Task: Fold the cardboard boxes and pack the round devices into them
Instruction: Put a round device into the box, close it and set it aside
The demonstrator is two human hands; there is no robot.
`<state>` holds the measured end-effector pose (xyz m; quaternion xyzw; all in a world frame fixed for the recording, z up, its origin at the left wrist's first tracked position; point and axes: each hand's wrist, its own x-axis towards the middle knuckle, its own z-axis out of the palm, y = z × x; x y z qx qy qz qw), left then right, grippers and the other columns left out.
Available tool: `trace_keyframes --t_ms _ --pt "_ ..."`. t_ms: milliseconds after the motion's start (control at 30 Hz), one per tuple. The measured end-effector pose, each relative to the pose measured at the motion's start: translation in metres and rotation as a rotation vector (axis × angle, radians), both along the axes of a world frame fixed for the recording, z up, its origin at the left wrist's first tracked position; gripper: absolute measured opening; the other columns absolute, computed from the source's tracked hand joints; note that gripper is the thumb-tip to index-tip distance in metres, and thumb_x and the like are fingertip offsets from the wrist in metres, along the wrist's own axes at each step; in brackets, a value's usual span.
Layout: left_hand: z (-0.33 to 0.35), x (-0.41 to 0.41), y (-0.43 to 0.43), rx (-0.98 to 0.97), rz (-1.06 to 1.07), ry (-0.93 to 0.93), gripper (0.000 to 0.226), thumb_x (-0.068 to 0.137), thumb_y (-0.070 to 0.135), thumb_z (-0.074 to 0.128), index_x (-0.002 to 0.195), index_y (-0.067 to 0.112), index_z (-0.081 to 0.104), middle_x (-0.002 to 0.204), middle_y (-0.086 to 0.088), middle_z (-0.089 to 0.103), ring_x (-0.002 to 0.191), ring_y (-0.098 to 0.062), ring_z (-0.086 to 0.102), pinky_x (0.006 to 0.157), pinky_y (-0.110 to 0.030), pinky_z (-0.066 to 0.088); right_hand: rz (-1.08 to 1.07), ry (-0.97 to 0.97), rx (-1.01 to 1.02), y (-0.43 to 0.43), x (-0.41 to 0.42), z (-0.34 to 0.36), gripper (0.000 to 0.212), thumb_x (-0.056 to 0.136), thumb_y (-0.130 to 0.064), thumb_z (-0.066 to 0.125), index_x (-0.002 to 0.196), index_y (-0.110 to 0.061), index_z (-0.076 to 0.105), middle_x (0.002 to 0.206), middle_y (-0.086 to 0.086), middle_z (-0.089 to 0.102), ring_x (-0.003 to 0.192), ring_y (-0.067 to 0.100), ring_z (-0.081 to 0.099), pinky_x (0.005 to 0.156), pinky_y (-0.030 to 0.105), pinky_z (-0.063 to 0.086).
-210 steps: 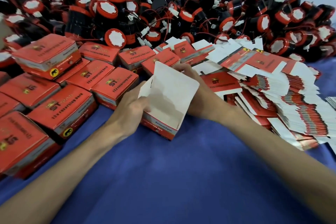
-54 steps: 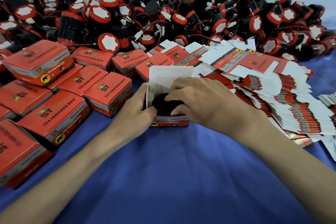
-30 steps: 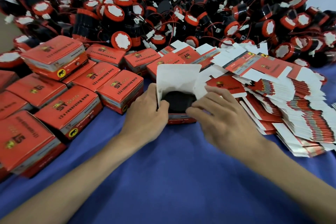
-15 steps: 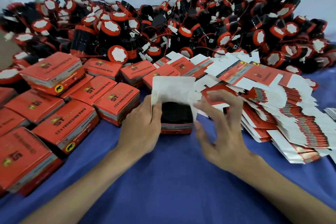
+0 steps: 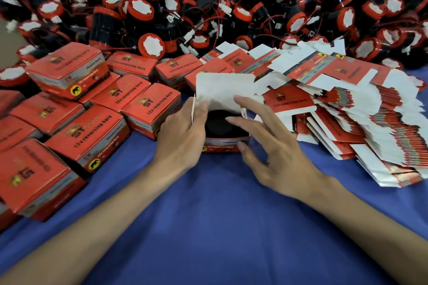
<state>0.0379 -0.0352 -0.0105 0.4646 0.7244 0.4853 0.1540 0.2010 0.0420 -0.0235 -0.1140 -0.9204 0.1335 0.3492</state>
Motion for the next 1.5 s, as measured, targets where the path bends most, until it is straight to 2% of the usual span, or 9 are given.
trace_keyframes --t_ms 533,733,833,933,1000,1167,1233,1367,1500 --pt "-0.001 -0.005 0.005 0.073 0.069 -0.242 0.029 0.087 0.011 0.041 0.091 0.026 0.066 0.090 -0.001 0.070 0.092 -0.024 0.062 0.087 -0.050 0.050 0.019 0.008 -0.001 -0.002 0.001 0.002 0.053 0.090 -0.006 0.058 0.139 0.002 0.039 0.147 0.017 0.036 0.138 0.025 0.037 0.112 0.033 0.034" --pt "0.003 -0.002 0.003 0.165 -0.036 -0.316 0.050 0.089 -0.007 0.039 0.081 0.033 0.068 0.076 0.018 0.067 0.072 0.008 0.057 0.064 -0.008 0.043 0.006 0.064 -0.019 0.000 -0.001 0.001 0.050 0.090 -0.011 0.059 0.134 0.007 0.045 0.142 0.024 0.036 0.137 0.024 0.035 0.111 0.029 0.032" --pt "0.000 0.003 0.001 0.211 -0.200 -0.283 0.019 0.103 0.020 0.039 0.108 0.021 0.057 0.099 0.014 0.063 0.091 0.012 0.056 0.079 -0.006 0.041 0.032 0.019 -0.030 -0.001 -0.001 0.001 0.044 0.090 -0.008 0.060 0.132 0.005 0.051 0.140 0.019 0.045 0.131 0.024 0.045 0.109 0.032 0.038" --pt "-0.005 0.003 -0.001 0.148 -0.371 -0.200 0.074 0.083 0.079 0.034 0.126 0.019 0.043 0.120 0.013 0.056 0.116 0.001 0.052 0.099 -0.026 0.042 0.046 -0.051 -0.045 -0.002 0.000 0.002 0.045 0.087 -0.006 0.063 0.130 0.005 0.054 0.136 0.015 0.053 0.132 0.024 0.047 0.113 0.039 0.034" --pt "-0.005 0.003 -0.003 0.120 -0.435 -0.197 0.097 0.073 0.090 0.027 0.131 0.014 0.040 0.127 0.003 0.055 0.123 -0.013 0.051 0.104 -0.043 0.041 0.027 -0.056 -0.136 -0.003 0.001 0.005 0.057 0.085 -0.007 0.063 0.138 0.001 0.045 0.136 0.009 0.055 0.131 0.019 0.049 0.115 0.031 0.031" --pt "-0.003 0.004 0.001 0.067 -0.385 -0.290 0.047 0.098 0.052 0.035 0.120 0.012 0.043 0.105 0.002 0.055 0.096 -0.006 0.052 0.092 -0.032 0.045 -0.052 0.038 -0.249 -0.001 0.002 0.014 0.075 0.080 -0.007 0.061 0.145 0.003 0.024 0.128 0.016 0.056 0.122 -0.014 0.041 0.102 0.007 0.027" --pt "-0.004 0.003 0.004 0.068 -0.374 -0.318 0.017 0.101 0.020 0.047 0.116 0.027 0.043 0.106 0.014 0.058 0.098 0.008 0.055 0.086 -0.015 0.045 -0.025 0.034 -0.264 0.000 0.002 0.014 0.075 0.081 -0.007 0.060 0.146 0.001 0.023 0.128 0.014 0.055 0.125 -0.010 0.038 0.104 0.011 0.029" --pt "-0.002 0.002 0.007 0.186 -0.336 -0.269 0.038 0.093 0.000 0.056 0.118 0.028 0.050 0.113 0.019 0.061 0.108 0.009 0.056 0.089 -0.010 0.042 0.084 0.176 -0.572 -0.002 0.001 0.013 0.080 0.086 -0.005 0.054 0.145 -0.025 0.004 0.126 0.008 0.052 0.113 0.017 0.062 0.097 0.036 0.048" --pt "-0.001 -0.002 0.006 0.270 -0.318 -0.136 0.019 0.088 0.001 0.065 0.094 0.018 0.063 0.087 0.020 0.066 0.086 0.002 0.061 0.074 -0.012 0.045 0.110 0.327 -0.716 -0.003 0.001 0.016 0.040 0.094 -0.010 0.050 0.132 -0.018 0.043 0.107 0.010 0.067 0.102 0.013 0.068 0.090 0.018 0.047"
